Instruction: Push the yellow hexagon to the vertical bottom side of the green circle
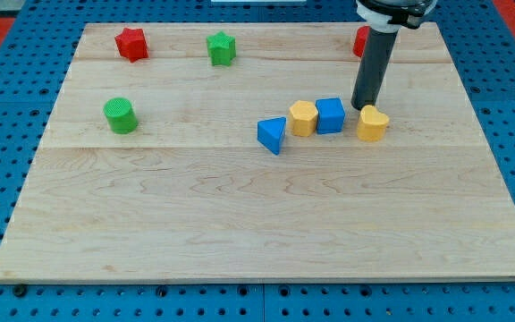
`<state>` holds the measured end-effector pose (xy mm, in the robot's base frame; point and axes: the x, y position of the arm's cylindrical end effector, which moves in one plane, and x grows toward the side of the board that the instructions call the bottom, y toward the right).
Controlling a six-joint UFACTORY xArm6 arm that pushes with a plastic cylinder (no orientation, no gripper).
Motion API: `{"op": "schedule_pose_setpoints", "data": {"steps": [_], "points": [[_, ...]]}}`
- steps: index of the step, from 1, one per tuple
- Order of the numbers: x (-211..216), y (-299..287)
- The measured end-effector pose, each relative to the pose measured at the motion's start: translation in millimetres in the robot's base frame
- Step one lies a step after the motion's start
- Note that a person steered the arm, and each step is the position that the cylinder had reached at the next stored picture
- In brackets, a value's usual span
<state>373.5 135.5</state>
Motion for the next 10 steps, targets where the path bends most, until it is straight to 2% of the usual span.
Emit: {"op": "schedule_pose_setpoints", "data": {"steps": [2, 5, 6, 7, 8, 9, 10], "points": [[-1.3, -75.1], [80.2, -158.9], [88.1, -113.3], [126.7, -113.3], [135.7, -144.6], [107.8, -108.6], [101.0, -148.0]]}}
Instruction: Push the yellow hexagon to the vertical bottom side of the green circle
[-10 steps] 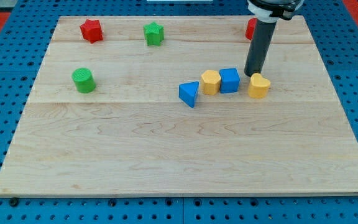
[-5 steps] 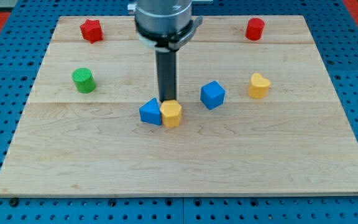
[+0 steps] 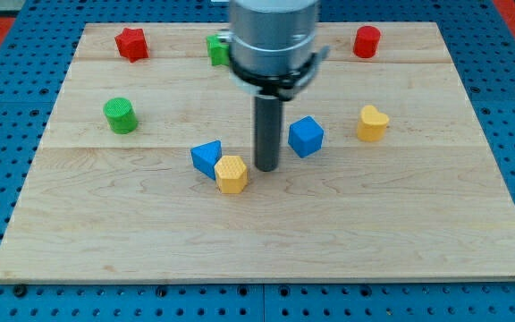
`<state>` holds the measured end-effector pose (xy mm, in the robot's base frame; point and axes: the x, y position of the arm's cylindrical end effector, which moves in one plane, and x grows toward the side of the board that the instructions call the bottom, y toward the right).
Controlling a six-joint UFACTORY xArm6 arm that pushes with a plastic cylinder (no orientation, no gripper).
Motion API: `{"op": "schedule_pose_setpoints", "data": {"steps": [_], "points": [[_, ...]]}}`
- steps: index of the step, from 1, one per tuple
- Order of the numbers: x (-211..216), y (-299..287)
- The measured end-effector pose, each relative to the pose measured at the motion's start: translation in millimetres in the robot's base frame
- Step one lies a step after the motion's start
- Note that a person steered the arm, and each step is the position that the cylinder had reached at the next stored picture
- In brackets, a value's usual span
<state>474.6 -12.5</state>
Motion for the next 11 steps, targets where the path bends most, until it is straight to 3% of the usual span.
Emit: {"op": "schedule_pose_setpoints", "data": {"steps": [1, 2, 3, 4, 5, 6, 8, 10, 11], "points": [[22.5, -63.5], [51.8, -75.2], [62.2, -22.3], [71.2, -30.3], [81.6, -98.6], [101.3, -82.7], [115.9, -165.3], [96.4, -52.2], [91.1, -108.1]]}}
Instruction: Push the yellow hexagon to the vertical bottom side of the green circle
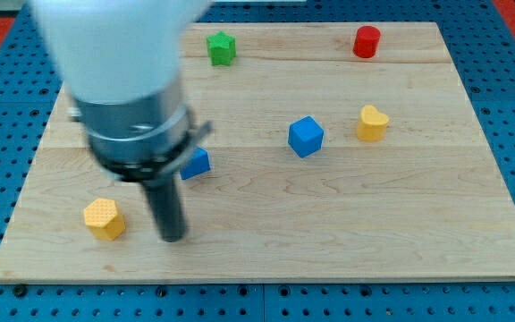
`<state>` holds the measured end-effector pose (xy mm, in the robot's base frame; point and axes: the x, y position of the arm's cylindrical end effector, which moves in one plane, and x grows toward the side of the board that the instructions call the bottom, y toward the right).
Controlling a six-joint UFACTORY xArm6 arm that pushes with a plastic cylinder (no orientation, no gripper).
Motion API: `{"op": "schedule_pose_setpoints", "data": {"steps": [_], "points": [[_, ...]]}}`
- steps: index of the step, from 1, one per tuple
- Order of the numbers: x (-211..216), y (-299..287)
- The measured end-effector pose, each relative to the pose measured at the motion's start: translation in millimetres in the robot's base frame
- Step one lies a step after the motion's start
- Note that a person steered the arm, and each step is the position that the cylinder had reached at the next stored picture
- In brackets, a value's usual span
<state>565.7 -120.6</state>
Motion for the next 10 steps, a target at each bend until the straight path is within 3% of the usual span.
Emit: {"op": "schedule_pose_setpoints", "data": {"steps": [1, 6, 7, 10], "points": [[-9.9, -37.8], [-16.6, -48.4], [-44.7, -51.2], [-75.8, -83.0]]}}
